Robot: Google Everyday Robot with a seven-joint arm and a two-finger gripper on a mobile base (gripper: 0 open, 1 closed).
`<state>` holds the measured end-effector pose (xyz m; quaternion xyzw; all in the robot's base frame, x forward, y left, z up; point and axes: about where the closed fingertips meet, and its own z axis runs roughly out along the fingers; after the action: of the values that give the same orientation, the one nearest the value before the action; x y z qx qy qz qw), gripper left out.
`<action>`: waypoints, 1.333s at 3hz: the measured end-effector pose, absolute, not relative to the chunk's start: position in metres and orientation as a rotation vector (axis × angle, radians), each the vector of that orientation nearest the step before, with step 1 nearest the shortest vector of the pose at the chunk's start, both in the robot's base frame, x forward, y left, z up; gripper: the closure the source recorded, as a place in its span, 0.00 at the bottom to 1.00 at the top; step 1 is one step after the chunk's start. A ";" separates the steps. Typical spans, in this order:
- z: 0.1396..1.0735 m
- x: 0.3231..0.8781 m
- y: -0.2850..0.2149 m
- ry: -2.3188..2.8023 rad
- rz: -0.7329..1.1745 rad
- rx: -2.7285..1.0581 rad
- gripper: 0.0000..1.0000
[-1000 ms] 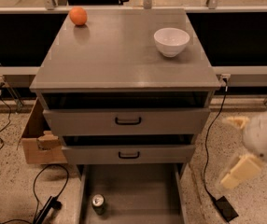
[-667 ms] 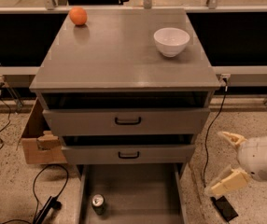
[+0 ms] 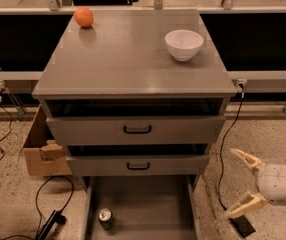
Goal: Pick green can from bottom drawer and place on counter
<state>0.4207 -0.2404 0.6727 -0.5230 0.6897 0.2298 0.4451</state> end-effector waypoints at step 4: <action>0.492 0.439 -0.148 1.631 0.702 -1.230 0.00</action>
Offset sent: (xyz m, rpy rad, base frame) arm 0.0019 0.0536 -0.0987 0.1195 0.0244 -0.0115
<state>0.4389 -0.1484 0.4921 -0.5023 0.6659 0.2867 0.4712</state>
